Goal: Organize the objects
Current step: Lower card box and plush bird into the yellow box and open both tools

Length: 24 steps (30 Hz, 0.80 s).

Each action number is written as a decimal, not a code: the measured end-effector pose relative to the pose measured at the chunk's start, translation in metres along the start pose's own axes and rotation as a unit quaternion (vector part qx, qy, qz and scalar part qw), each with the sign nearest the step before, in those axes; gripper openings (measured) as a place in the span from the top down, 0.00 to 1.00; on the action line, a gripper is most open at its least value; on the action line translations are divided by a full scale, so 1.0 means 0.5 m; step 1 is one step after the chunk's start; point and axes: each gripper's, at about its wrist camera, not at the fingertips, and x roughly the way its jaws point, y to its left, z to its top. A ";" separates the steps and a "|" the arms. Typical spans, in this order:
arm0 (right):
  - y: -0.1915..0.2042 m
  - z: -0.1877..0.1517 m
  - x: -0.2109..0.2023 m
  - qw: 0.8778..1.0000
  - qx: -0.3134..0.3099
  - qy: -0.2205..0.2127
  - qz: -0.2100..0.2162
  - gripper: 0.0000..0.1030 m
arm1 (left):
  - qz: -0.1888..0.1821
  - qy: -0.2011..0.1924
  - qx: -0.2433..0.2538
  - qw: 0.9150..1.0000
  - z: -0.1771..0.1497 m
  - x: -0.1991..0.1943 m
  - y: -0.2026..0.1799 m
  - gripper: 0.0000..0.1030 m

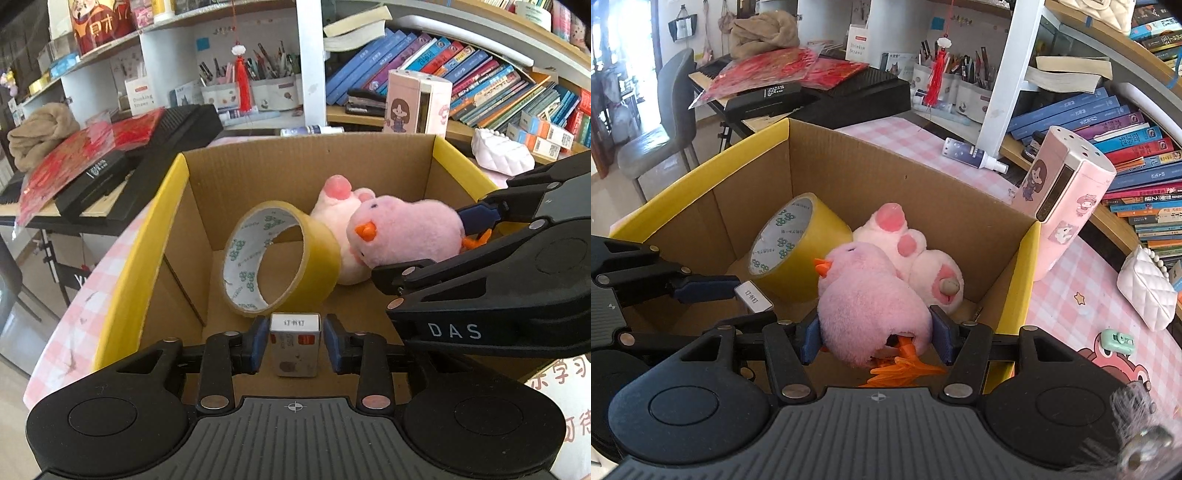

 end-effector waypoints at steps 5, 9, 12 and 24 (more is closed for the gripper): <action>-0.007 -0.004 -0.008 1.000 0.020 -0.013 0.002 0.40 | 0.010 -0.024 -0.006 1.000 0.000 -0.025 0.008 0.44; -0.015 -0.006 -0.036 0.998 0.048 -0.033 0.004 0.35 | 0.002 -0.046 -0.015 0.999 0.001 -0.055 0.015 0.32; -0.016 -0.007 -0.069 0.996 0.061 -0.058 -0.002 0.34 | 0.001 -0.075 -0.016 0.997 0.002 -0.088 0.013 0.28; -0.016 -0.066 -0.222 0.978 0.118 -0.151 -0.087 0.29 | -0.011 -0.143 -0.037 0.989 -0.035 -0.211 0.020 0.17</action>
